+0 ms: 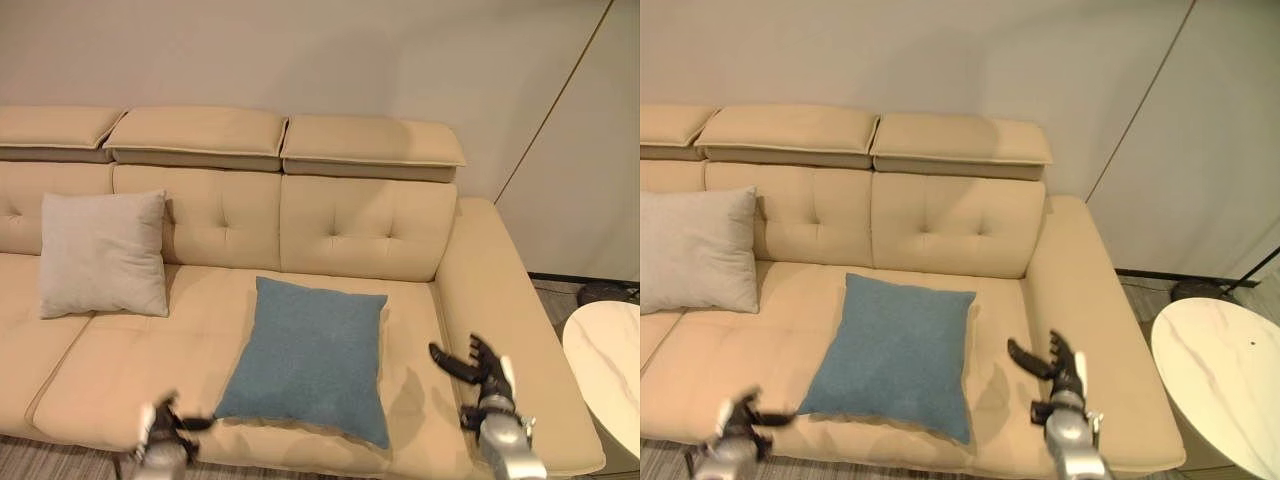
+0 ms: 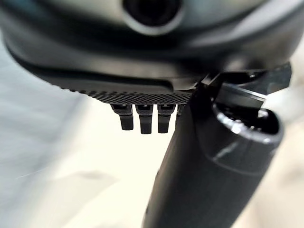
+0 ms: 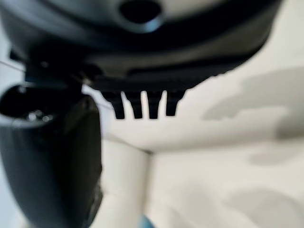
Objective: Pick up all the scattered cushions and arrange them neatly on the sofa.
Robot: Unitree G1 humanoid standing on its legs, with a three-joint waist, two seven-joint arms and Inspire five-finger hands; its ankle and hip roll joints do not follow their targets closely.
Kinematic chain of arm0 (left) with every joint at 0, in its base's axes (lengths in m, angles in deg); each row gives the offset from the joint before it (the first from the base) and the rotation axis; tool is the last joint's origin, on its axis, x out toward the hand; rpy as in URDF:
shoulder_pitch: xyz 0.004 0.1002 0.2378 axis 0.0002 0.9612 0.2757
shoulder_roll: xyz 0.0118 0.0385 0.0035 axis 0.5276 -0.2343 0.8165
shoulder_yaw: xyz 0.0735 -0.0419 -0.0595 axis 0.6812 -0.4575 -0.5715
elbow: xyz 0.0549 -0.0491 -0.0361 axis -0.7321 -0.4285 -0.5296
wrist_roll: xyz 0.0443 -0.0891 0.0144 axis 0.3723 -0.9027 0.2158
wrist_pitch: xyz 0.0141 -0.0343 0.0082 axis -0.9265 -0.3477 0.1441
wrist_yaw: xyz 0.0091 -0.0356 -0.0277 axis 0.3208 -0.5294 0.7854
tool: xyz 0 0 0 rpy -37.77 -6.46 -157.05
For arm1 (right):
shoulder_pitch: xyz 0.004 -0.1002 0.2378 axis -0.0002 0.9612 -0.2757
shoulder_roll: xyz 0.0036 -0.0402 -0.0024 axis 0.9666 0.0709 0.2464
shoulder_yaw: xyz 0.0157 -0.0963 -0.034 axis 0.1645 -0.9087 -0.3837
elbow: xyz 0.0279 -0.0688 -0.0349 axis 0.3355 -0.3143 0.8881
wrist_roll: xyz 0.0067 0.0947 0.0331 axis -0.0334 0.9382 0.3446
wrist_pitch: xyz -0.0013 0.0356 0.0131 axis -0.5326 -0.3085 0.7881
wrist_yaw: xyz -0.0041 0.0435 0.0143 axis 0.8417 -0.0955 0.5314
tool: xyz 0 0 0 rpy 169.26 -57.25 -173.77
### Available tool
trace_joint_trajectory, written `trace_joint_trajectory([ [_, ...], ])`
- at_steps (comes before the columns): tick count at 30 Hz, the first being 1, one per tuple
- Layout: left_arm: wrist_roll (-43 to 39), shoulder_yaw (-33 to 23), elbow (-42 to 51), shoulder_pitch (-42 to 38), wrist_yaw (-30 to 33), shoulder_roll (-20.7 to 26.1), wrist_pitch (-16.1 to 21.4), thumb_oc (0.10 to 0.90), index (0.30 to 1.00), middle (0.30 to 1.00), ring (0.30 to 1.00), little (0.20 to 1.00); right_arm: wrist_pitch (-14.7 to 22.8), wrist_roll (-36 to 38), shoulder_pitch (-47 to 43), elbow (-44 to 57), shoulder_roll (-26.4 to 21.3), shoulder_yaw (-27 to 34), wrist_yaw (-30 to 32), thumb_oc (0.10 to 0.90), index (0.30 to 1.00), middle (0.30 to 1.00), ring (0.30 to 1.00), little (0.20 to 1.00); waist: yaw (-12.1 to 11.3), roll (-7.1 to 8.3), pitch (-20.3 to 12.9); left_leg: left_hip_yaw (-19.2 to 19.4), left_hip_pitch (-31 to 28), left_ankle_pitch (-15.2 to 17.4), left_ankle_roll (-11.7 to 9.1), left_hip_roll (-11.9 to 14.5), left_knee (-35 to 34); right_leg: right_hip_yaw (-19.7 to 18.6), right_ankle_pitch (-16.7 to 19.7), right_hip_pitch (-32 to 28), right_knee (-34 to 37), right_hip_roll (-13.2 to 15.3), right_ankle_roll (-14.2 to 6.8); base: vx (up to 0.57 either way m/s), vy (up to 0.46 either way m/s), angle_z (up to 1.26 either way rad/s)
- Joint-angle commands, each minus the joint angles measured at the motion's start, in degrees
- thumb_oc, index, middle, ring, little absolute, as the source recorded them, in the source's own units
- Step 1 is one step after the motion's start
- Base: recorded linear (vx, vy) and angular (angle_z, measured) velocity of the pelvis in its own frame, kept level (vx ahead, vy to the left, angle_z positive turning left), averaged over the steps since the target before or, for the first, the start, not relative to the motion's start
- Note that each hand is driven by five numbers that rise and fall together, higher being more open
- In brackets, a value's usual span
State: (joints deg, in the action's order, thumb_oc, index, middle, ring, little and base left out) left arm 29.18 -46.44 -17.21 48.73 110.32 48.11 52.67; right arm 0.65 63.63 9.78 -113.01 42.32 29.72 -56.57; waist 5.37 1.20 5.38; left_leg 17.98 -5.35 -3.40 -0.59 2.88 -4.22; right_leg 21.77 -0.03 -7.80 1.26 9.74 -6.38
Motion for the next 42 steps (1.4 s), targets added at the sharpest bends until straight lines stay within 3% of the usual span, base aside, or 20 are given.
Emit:
trace_joint_trajectory([
  [1, -6.11, -2.62, -0.09, -10.02, 2.07, 4.09, 5.48, 0.8, 0.9, 0.9, 0.9, 0.9, 3.44, -0.28, -7.78, 2.16, -4.76, 1.38, 2.03, 0.8, 0.9, 0.9, 0.9, 0.9, -0.71, -0.52, -0.34, -0.09, 1.81, 15.24, -3.54, 5.32, 19.01, 1.37, -9.35, 2.11, -7.25, -0.2, 3.41, 0.07, -0.181, 0.09],
  [3, -10.51, -2.83, -1.93, -13.47, 0.2, 5.39, 5.52, 0.8, 0.9, 0.9, 0.9, 0.9, 2.18, -0.46, -11.18, 0.43, -7.09, 0.03, 1.25, 0.8, 0.9, 0.9, 0.9, 0.9, -1.55, -0.67, 0.98, -1.87, 8.2, 11.32, -6.38, 8.1, 32.06, 1.5, -10.4, 1.33, -6.82, -1.41, 5.41, 0.04, -0.154, 0.1],
  [4, -12.75, -2.49, -2.85, -15.1, -0.39, 5.21, 5.16, 0.8, 0.9, 0.9, 0.9, 0.9, 1.4, -0.64, -12.55, -0.21, -7.33, -1.08, 1.1, 0.8, 0.9, 0.9, 0.9, 0.9, -2.17, -0.38, 1.56, -2.74, 11.05, 10.5, -6.61, 8.55, 33.93, 1.34, -10.97, 0.86, -6.49, -1.47, 5.66, 0.08, -0.053, -0.11],
  [6, -15.16, -2.0, -5.77, -17.82, -1.7, 4.87, 3.48, 0.8, 0.9, 0.9, 0.9, 0.9, 0.15, -0.21, -15.75, -1.84, -8.02, -3.13, -0.09, 0.8, 0.9, 0.9, 0.9, 0.9, -2.69, -0.37, 1.35, -3.44, 13.26, 12.17, -5.03, 10.16, 25.93, 0.92, -11.39, 0.24, -5.9, -1.25, 4.48, 0.19, 0.113, -0.14],
  [8, -16.31, 0.4, -6.98, -20.05, -1.08, 4.08, 3.82, 0.8, 0.9, 0.9, 0.9, 0.9, 0.2, 0.77, -21.58, -6.51, -9.11, -6.11, -0.08, 0.8, 0.9, 0.9, 0.9, 0.9, -4.99, -0.37, 2.2, -7.49, 14.95, 7.7, -5.36, 10.6, 12.69, -0.52, -11.89, -1.72, -5.07, -0.56, 3.37, 0.24, 0.187, -0.22],
  [9, -17.16, 1.6, -8.15, -21.05, -1.26, 4.15, 3.89, 0.8, 0.9, 0.9, 0.9, 0.9, 0.3, 1.32, -23.67, -8.58, -9.41, -6.99, 0.08, 0.8, 0.9, 0.9, 0.9, 0.9, -5.76, -0.38, 3.16, -9.86, 16.55, 6.73, -5.82, 10.22, 10.04, -1.25, -12.32, -2.66, -4.84, -0.47, 3.33, 0.14, 0.191, -0.53],
  [10, -18.97, 1.11, -10.26, -21.93, -2.14, 4.39, 3.6, 0.8, 0.9, 0.9, 0.9, 0.9, -0.01, 2.51, -25.69, -9.72, -8.51, -7.98, -0.65, 0.8, 0.9, 0.9, 0.9, 0.9, -5.88, -1.51, 3.05, -10.53, 14.68, 5.13, -5.89, 9.98, 5.87, -1.67, -11.68, -2.33, -4.8, -0.78, 2.59, 0.14, 0.217, -0.66],
  [12, -20.54, 1.03, -9.57, -23.48, -2.35, 3.36, 3.59, 0.8, 0.9, 0.9, 0.9, 0.9, -0.98, 3.39, -29.02, -12.05, -7.27, -8.81, -0.79, 0.8, 0.9, 0.9, 0.9, 0.9, -6.36, -2.01, 2.03, -10.15, 11.58, 2.5, -6.23, 8.51, 3.85, -2.34, -10.24, -2.49, -3.62, -0.14, 1.26, 0.2, 0.314, -0.59],
  [15, -18.56, 2.23, -12.1, -24.75, -2.97, 3.77, 2.49, 0.8, 0.9, 0.9, 0.9, 0.9, -2.05, 2.78, -30.91, -13.68, -6.21, -10.19, -1.8, 0.8, 0.9, 0.9, 0.9, 0.9, -6.77, -1.5, 0.82, -9.18, 10.16, 3.78, -4.73, 6.74, 4.19, -2.85, -10.35, -1.98, -5.4, 1.35, 0.15, 0.2, 0.247, -0.38],
  [17, -16.32, 3.5, -13.97, -27.14, -3.13, 4.89, 1.33, 0.8, 0.9, 0.9, 0.9, 0.9, -3.04, 1.47, -32.74, -14.68, -5.46, -11.89, -2.35, 0.8, 0.9, 0.9, 0.9, 0.9, -6.84, -1.11, 1.13, -8.04, 8.8, 5.37, -2.87, 5.32, 5.09, -3.43, -10.56, 0.23, -12.37, 3.89, -0.55, 0.18, 0.279, -0.13],
  [19, -16.5, 3.11, -14.24, -29.5, -2.13, 5.77, 1.25, 0.8, 0.9, 0.9, 0.9, 0.9, -3.35, 2.06, -36.12, -14.72, -4.87, -12.6, -1.83, 0.8, 0.9, 0.9, 0.9, 0.9, -6.46, -0.73, 3.67, -5.98, 8.28, 7.31, -0.77, 4.21, 6.83, -3.68, -6.77, 6.11, -23.81, 8.51, -1.58, 0.04, 0.226, -0.46],
  [21, -17.13, 3.72, -14.4, -32.25, -2.48, 6.87, 1.75, 0.8, 0.9, 0.9, 0.9, 0.9, -3.18, 3.37, -37.71, -14.16, -4.6, -12.64, -1.4, 0.8, 0.9, 0.9, 0.9, 0.9, -5.9, -0.71, 5.55, -5.76, 8.19, 9.73, -0.47, 4.13, 8.01, -4.4, -6.17, 9.45, -27.93, 10.83, -2.57, 0.02, 0.086, -0.24],
  [23, -18.16, 4.55, -13.22, -35.18, -2.57, 7.47, 2.47, 0.8, 0.9, 0.9, 0.9, 0.9, -4.06, 2.7, -41.1, -14.22, -5.11, -13.6, -0.93, 0.8, 0.9, 0.9, 0.9, 0.9, -5.53, -0.93, 7.63, -6.02, 8.7, 10.34, -1.03, 4.24, 8.21, -4.72, -6.45, 12.4, -22.09, 10.38, -1.68, 0.0, -0.039, -0.03],
  [25, -17.54, 7.08, -13.32, -38.86, -2.09, 8.66, 3.25, 0.8, 0.9, 0.9, 0.9, 0.9, -4.65, 2.85, -45.65, -14.58, -6.05, -15.36, -0.29, 0.8, 0.9, 0.9, 0.9, 0.9, -4.48, -1.05, 10.23, -6.78, 10.05, 10.74, -1.73, 4.74, 8.77, -5.9, -3.22, 16.28, -11.89, 8.68, -2.35, -0.01, -0.125, -0.09],
  [27, -16.14, 9.25, -14.07, -42.83, -1.79, 8.51, 3.24, 0.8, 0.9, 0.9, 0.9, 0.9, -4.22, 6.36, -46.9, -15.78, -5.6, -14.86, 0.43, 0.8, 0.9, 0.9, 0.9, 0.9, -3.68, 0.24, 11.09, -7.41, 13.16, 9.85, -1.71, 4.25, 10.42, -8.22, -0.98, 15.95, -6.44, 7.25, -2.85, -0.06, -0.137, 0.1],
  [30, -16.21, 10.94, -12.91, -48.1, -0.55, 7.47, 3.8, 0.8, 0.9, 0.9, 0.9, 0.9, -5.59, 4.82, -53.76, -19.03, -5.58, -19.05, -0.33, 0.8, 0.9, 0.9, 0.9, 0.9, -4.0, 1.03, 12.78, -9.08, 16.9, 10.67, -2.99, 4.87, 11.9, -8.36, 0.78, 17.71, -4.76, 5.92, -2.81, -0.06, -0.166, 0.31],
  [36, -15.57, 14.75, -16.92, -54.65, -1.51, 4.08, 3.23, 0.8, 0.9, 0.9, 0.9, 0.9, -5.7, 4.48, -63.16, -24.89, -0.37, -26.87, -2.14, 0.8, 0.9, 0.9, 0.9, 0.9, -3.81, -0.16, 15.45, -9.74, 20.07, 5.83, -4.89, 6.64, 8.73, -7.58, 1.55, 20.38, -2.85, 3.22, -2.23, -0.04, -0.101, -0.05],
  [42, -19.22, 13.12, -24.5, -55.82, -6.05, 1.46, 0.8, 0.8, 0.9, 0.9, 0.9, 0.9, -5.21, 6.15, -64.46, -22.22, 2.61, -33.4, -7.55, 0.8, 0.9, 0.9, 0.9, 0.9, -3.04, -0.97, 16.93, -8.88, 20.11, 2.48, -6.27, 7.33, 3.93, -7.63, 2.43, 21.5, -0.7, 2.14, -2.33, 0.0, -0.005, 0.0],
])
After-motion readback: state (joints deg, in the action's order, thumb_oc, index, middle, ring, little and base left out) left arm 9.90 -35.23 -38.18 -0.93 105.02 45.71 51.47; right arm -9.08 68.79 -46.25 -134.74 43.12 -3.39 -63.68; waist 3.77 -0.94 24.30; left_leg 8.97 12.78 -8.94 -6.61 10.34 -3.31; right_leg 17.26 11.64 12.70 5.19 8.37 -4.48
